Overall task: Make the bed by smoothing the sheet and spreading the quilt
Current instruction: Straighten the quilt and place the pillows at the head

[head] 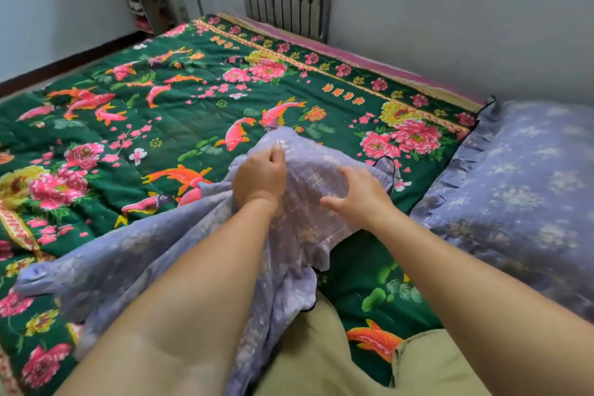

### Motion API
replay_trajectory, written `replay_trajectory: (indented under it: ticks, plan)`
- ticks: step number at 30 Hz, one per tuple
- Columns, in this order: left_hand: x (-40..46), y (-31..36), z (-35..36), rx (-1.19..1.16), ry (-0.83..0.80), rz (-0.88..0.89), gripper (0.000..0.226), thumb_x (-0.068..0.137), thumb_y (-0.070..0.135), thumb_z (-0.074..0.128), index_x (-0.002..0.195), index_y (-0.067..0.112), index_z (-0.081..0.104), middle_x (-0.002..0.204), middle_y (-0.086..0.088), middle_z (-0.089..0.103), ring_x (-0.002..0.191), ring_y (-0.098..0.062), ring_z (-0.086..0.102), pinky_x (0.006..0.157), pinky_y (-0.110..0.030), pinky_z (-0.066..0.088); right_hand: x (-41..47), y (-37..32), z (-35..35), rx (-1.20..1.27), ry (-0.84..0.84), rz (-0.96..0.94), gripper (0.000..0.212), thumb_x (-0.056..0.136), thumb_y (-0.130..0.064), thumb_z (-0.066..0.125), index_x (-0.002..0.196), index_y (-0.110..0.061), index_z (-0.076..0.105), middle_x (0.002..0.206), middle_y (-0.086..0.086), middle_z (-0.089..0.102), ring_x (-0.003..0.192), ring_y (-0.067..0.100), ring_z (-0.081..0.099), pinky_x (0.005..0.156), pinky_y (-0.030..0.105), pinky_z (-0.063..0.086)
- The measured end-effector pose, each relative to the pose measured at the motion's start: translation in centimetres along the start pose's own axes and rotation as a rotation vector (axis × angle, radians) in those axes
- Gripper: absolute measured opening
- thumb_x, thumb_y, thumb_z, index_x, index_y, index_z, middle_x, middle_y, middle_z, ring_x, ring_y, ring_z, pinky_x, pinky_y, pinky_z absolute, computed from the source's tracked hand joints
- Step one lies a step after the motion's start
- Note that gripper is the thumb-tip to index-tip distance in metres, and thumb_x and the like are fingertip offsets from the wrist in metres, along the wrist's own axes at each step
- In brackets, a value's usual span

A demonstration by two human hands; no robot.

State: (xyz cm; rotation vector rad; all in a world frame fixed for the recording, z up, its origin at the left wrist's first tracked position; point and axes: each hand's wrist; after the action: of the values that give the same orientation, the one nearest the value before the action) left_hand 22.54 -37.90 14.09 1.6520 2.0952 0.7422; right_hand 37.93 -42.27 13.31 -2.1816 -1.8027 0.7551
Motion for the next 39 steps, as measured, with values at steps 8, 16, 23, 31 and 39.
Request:
replay_trajectory:
  ticks: [8, 16, 23, 31, 39]
  plan:
    - [-2.5, 9.4, -4.7, -0.314, 0.144, 0.377, 0.058, 0.099, 0.046, 0.027, 0.052, 0.014, 0.036, 0.084, -0.027, 0.062, 0.085, -0.040, 0.056, 0.065, -0.034, 0.026, -3.7, 2.0, -9.1, -0.175, 0.210, -0.135, 0.104, 0.065, -0.064, 0.072, 0.149, -0.027, 0.024, 0.154, 0.000, 0.025, 0.143, 0.020, 0.019, 0.116, 0.041, 0.020]
    - [-7.5, 16.9, -4.7, -0.563, 0.078, 0.797, 0.055, 0.088, 0.051, 0.030, 0.044, 0.018, 0.023, 0.060, -0.034, 0.047, 0.059, -0.044, 0.047, 0.057, -0.040, 0.031, -10.5, 5.3, -15.3, -0.117, 0.435, -0.111, 0.051, 0.072, -0.048, 0.074, 0.111, -0.018, 0.060, 0.110, 0.007, 0.068, 0.106, 0.031, 0.061, 0.084, 0.039, 0.048]
    - [-11.8, 25.6, -2.9, -0.447, -0.035, 0.989, 0.053, 0.089, 0.044, 0.027, 0.052, 0.010, 0.042, 0.075, -0.033, 0.060, 0.076, -0.043, 0.057, 0.072, -0.041, 0.036, -16.0, 8.4, -16.5, -0.082, 0.755, 0.021, 0.015, 0.083, -0.028, 0.058, 0.081, -0.013, 0.054, 0.094, 0.014, 0.069, 0.092, 0.039, 0.059, 0.065, 0.038, 0.038]
    - [-13.2, 27.9, 5.8, -0.275, -0.294, 0.946, 0.056, 0.102, 0.038, 0.033, 0.083, -0.003, 0.065, 0.095, -0.023, 0.065, 0.097, -0.037, 0.057, 0.082, -0.037, 0.037, -15.4, 14.8, -14.4, 0.120, 0.252, 0.248, 0.055, 0.090, -0.047, 0.058, 0.052, -0.016, 0.031, 0.060, 0.011, 0.041, 0.062, 0.023, 0.044, 0.059, 0.031, 0.032]
    - [-8.4, 22.9, 16.0, 0.048, -0.686, 0.691, 0.056, 0.100, 0.049, 0.022, 0.099, 0.007, 0.060, 0.098, -0.015, 0.063, 0.090, -0.033, 0.056, 0.076, -0.039, 0.043, -6.4, 20.2, -10.5, 0.108, 0.036, 0.466, 0.048, 0.095, -0.040, 0.052, 0.056, -0.014, 0.042, 0.055, 0.005, 0.042, 0.052, 0.020, 0.040, 0.051, 0.032, 0.029]
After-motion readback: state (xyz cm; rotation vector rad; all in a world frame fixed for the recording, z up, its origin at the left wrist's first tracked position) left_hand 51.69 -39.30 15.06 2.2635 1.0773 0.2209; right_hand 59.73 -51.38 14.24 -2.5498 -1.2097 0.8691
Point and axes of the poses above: each hand's wrist, its own x-axis towards the middle knuckle, its own z-axis out of the palm, y = z × x
